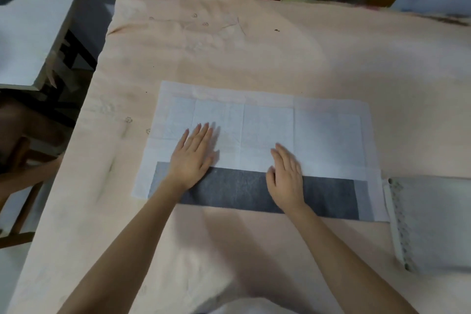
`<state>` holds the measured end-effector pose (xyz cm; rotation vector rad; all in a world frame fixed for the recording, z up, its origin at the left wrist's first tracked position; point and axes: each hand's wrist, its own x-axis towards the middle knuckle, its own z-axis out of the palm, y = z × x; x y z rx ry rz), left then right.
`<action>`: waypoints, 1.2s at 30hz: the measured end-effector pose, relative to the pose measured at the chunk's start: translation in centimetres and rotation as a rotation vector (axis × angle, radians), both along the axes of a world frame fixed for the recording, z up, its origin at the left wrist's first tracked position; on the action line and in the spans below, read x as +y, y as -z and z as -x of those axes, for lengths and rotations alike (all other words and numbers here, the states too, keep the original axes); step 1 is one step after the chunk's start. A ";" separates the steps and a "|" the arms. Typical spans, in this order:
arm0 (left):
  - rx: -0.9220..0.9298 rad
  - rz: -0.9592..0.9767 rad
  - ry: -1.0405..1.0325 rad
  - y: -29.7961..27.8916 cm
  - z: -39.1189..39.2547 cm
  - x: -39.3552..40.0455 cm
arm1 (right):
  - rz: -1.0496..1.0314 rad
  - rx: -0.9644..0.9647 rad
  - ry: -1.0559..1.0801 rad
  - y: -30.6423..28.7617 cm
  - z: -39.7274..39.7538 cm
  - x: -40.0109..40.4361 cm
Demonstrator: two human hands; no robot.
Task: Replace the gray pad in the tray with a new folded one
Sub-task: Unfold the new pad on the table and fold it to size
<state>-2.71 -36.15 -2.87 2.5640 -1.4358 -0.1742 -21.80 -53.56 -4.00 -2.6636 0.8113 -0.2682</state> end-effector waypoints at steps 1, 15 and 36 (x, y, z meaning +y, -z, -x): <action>0.006 0.000 0.028 -0.2 -0.3 -2.1 | 0.023 0.039 -0.005 -0.4 -0.9 -1.2; 0.040 -0.112 0.048 -1.5 -8.4 -17.5 | 0.001 0.320 -0.069 -3.6 -12.2 -16.2; -0.139 0.155 0.159 -4.7 -8.0 -12.6 | 0.240 0.088 -0.268 -6.4 -6.9 -19.4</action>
